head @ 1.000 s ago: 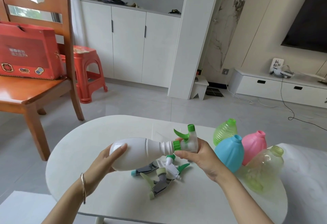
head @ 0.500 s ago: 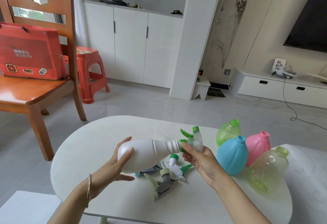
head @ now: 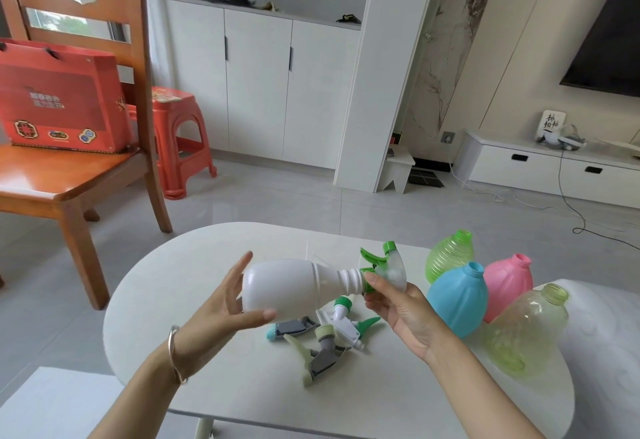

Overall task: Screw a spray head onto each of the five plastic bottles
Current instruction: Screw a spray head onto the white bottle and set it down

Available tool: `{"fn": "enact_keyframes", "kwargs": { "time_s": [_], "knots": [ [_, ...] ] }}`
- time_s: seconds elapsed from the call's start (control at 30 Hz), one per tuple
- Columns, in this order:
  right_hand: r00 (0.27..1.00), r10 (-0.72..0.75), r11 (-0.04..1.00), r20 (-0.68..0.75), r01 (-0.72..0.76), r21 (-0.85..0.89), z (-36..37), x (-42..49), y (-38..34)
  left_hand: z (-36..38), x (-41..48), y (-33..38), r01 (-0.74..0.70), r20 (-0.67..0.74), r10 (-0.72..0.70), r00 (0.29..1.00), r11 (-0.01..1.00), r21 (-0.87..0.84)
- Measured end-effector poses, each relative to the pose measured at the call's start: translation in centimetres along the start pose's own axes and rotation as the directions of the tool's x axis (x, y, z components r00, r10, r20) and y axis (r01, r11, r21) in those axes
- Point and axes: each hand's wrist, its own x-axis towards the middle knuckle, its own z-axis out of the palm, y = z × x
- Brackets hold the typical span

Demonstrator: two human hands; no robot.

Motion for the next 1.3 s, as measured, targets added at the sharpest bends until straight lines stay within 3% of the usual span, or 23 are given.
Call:
{"fn": "enact_keyframes", "kwargs": {
  "time_s": [0.1, 0.17, 0.23, 0.3, 0.43, 0.57, 0.63, 0.7, 0.77, 0.9, 0.93, 1.07, 1.2, 1.3],
  "knots": [
    [1.000, -0.003, 1.000, 0.000, 0.003, -0.007, 0.4, -0.1, 0.5, 0.7, -0.3, -0.2, 0.111, 0.068, -0.105, 0.992, 0.990, -0.083],
    [1.000, -0.008, 0.999, -0.008, 0.007, -0.040, 0.4, -0.1, 0.4, 1.2, -0.4, -0.6, 0.166, 0.006, -0.166, 0.986, 0.986, -0.032],
    [1.000, -0.003, 0.999, -0.020, 0.002, -0.041, 0.3, -0.1, 0.3, 0.9, -0.2, -0.8, 0.098, -0.082, -0.094, 0.992, 0.994, 0.044],
    [1.000, 0.004, 1.000, -0.026, -0.005, -0.028, 0.3, 0.1, 0.4, 0.6, -0.1, -0.8, 0.021, -0.060, -0.017, 0.998, 0.997, 0.071],
    [1.000, -0.007, 0.999, -0.021, 0.006, -0.050, 0.6, 0.0, 0.7, 1.1, -0.3, -0.2, 0.172, 0.013, -0.172, 0.985, 0.974, -0.149],
    [1.000, 0.008, 0.999, -0.011, -0.008, -0.036, 0.4, 0.0, 0.6, 0.8, 0.1, -0.7, 0.030, -0.070, -0.034, 0.997, 0.998, -0.054],
    [1.000, 0.011, 1.000, 0.002, -0.011, -0.010, 0.5, 0.0, 0.5, 0.5, 0.1, -0.8, -0.015, -0.014, 0.014, 1.000, 1.000, -0.027],
    [1.000, -0.004, 1.000, 0.008, 0.004, -0.019, 0.6, 0.1, 0.6, 0.7, -0.2, -0.6, 0.105, 0.050, -0.100, 0.994, 0.989, -0.103],
    [1.000, -0.016, 0.999, -0.003, 0.016, -0.046, 0.5, 0.1, 0.5, 1.0, -0.4, -0.4, 0.181, 0.025, -0.179, 0.983, 0.981, -0.071],
    [0.999, -0.002, 1.000, -0.035, 0.003, 0.020, 0.1, 0.4, 0.2, 0.8, -0.2, -0.5, -0.005, -0.016, 0.007, 1.000, 0.996, 0.083],
    [0.999, -0.006, 1.000, -0.032, 0.007, 0.023, 0.1, 0.4, 0.2, 0.7, -0.3, -0.4, 0.007, 0.003, -0.008, 1.000, 0.999, 0.036],
    [0.999, -0.036, 0.998, -0.030, 0.035, -0.055, 0.4, 0.3, 0.5, 1.3, -0.4, -0.3, 0.311, 0.058, -0.308, 0.950, 0.907, -0.285],
    [0.996, -0.045, 0.994, -0.075, 0.037, -0.101, 0.7, 0.5, 0.5, 1.5, 0.0, -0.1, 0.215, -0.047, -0.231, 0.972, 0.951, -0.220],
    [0.995, -0.033, 0.996, -0.097, 0.024, -0.091, 0.9, 0.5, 0.3, 0.9, -0.4, 0.5, 0.177, 0.007, -0.179, 0.984, 0.966, -0.189]
  ]
}}
